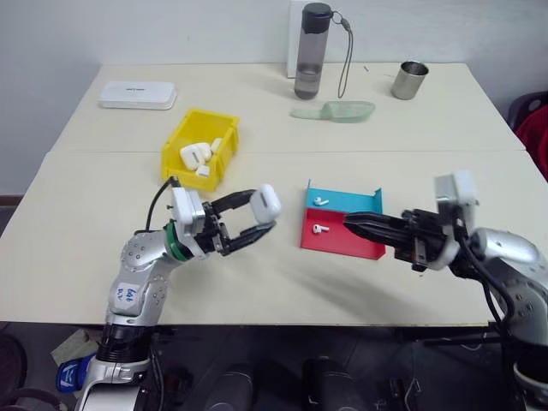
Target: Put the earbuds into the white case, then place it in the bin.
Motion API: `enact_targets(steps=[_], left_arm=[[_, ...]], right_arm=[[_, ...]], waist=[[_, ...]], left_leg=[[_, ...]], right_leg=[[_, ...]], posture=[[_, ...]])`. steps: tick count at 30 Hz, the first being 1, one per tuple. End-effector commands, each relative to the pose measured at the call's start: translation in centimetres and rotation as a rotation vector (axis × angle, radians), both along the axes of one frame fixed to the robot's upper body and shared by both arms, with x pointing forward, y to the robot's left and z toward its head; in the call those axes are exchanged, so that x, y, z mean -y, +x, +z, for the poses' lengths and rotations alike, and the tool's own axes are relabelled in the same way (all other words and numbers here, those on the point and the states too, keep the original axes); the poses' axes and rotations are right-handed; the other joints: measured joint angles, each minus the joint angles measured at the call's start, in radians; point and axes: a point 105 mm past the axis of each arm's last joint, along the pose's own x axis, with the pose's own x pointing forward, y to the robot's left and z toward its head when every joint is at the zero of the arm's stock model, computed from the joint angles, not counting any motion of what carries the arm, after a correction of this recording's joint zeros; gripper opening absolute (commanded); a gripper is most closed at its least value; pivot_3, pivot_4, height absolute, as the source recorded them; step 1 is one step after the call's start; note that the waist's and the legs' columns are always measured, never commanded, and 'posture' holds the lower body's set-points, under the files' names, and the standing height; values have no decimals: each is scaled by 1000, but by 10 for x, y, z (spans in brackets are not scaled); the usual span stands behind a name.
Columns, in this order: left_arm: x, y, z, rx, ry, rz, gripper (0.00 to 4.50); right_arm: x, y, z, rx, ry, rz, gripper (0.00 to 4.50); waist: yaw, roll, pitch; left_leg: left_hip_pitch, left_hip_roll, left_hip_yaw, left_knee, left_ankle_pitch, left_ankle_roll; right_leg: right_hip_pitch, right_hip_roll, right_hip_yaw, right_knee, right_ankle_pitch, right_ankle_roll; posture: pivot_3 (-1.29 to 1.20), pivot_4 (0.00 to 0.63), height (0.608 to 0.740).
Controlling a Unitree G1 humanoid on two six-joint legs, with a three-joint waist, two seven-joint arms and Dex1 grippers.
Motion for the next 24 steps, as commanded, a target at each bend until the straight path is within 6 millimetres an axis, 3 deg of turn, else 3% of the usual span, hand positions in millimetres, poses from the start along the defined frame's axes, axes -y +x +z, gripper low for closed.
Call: enact_targets(steps=[1,5,10,15,23,24], left_arm=[[-46,21,21,-6,-73,278,2758],[-94,61,34,-24,-46,588,2758],[-115,104,44,-30,-43,708,2758],[-128,137,36,-140,-26,814,2758],[-98,146,28,-135,72,665,2758],[-97,147,26,-139,81,660,3473]], right_arm=[[8,-12,17,184,50,-103,1482],[18,-10,20,297,70,-239,2831],[24,-10,8,355,27,-296,4474],[29,-10,10,382,43,-330,4474],[23,-7,5,401,61,-370,4474],[22,-7,5,400,64,-370,4500]], waist=[[-1,0,0],[-2,0,0],[-1,0,0],[-5,-1,0],[-17,-1,0],[-18,-1,0]], left_leg=[[0,0,0,0,0,0],[2,-1,2,1,1,-1],[2,-3,2,0,1,0],[1,-5,1,0,1,1],[1,-5,3,0,1,1],[1,-5,3,0,1,1]], right_leg=[[0,0,0,0,0,0],[0,0,2,2,0,0],[0,0,1,2,1,1],[-1,-1,-1,2,2,3],[-3,-1,-5,4,2,3],[-3,-1,-5,5,2,3]], posture=[[0,150,740],[0,150,740],[0,150,740],[0,150,740],[0,150,740],[0,150,740]])
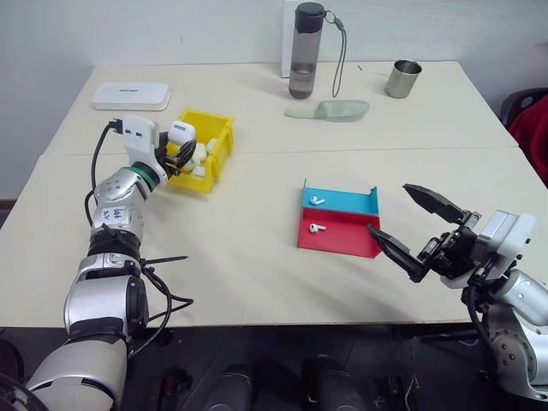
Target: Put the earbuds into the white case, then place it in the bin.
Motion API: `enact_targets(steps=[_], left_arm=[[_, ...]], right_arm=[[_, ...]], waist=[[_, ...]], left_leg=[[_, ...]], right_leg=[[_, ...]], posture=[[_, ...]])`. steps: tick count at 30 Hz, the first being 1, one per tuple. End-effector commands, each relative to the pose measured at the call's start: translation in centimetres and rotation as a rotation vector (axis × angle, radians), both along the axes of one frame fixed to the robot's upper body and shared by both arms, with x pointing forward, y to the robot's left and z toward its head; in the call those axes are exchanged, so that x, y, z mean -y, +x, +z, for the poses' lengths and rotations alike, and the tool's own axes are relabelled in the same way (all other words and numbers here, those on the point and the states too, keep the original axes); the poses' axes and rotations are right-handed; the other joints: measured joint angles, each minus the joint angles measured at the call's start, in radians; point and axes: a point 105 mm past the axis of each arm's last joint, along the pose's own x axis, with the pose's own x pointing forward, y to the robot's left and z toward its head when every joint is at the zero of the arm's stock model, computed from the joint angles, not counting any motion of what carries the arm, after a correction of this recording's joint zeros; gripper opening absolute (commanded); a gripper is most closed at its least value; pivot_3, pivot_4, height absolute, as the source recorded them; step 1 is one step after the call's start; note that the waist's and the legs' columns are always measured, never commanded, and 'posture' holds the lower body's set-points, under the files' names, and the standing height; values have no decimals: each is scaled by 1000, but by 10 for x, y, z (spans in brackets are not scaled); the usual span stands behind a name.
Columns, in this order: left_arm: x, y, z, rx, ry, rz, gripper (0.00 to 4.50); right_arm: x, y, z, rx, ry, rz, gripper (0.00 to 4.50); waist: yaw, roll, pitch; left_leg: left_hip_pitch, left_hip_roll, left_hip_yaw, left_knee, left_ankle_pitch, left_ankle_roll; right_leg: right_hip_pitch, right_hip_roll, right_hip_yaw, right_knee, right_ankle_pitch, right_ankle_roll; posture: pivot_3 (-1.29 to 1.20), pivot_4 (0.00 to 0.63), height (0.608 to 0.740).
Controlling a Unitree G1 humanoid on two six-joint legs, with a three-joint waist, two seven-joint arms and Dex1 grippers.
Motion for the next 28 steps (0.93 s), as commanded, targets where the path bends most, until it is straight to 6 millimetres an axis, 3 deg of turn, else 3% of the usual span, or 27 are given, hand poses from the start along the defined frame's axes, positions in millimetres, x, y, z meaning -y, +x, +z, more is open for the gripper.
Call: enact_targets(steps=[1,4,8,10,13,16,19,23,28], left_arm=[[5,1,16,41,39,-37,3701],[2,-2,18,43,50,-49,4488],[-9,-23,29,90,60,-138,4488],[-12,-47,32,81,68,-232,4488],[-12,-107,25,68,223,-414,4488],[-33,-159,-5,-51,440,-378,4488],[-40,-206,-25,-112,477,-393,4488],[-56,-245,-46,-194,514,-349,4488],[-70,-258,-49,-207,514,-260,4488]], right_arm=[[-3,-1,4,36,12,-10,4500],[-4,-1,1,31,13,-4,4500],[1,-2,-4,12,-23,8,4500],[8,-3,-8,-4,-64,19,4500],[21,-3,-16,-33,-170,48,4500],[49,2,-20,-74,-264,63,4500],[70,2,-28,-118,-378,97,4500],[89,8,-29,-133,-462,111,4500],[105,13,-27,-132,-543,128,4500]], waist=[[-3,0,0],[-10,0,0],[-17,0,0],[-27,0,0],[-43,0,0],[-50,1,0],[-32,1,0],[3,1,0],[20,2,0]], left_leg=[[0,0,0,0,0,0],[0,0,0,0,0,0],[0,0,0,0,0,0],[0,0,0,-1,0,0],[0,2,-1,-2,0,0],[3,2,-1,-6,-1,0],[10,3,1,-8,-2,1],[14,3,1,-7,-2,2],[16,3,1,-6,-3,4]], right_leg=[[0,0,0,1,0,0],[0,0,1,5,0,0],[-1,0,3,6,0,0],[-1,0,7,6,0,0],[-2,0,9,5,0,0],[0,1,15,-1,0,0],[5,2,18,-7,0,0],[14,2,18,-12,0,-1],[21,2,17,-20,-1,-3]], posture=[[0,150,740],[0,150,740],[0,150,740],[0,150,740],[0,150,740],[0,150,740],[0,150,740],[0,150,740],[0,150,740]])
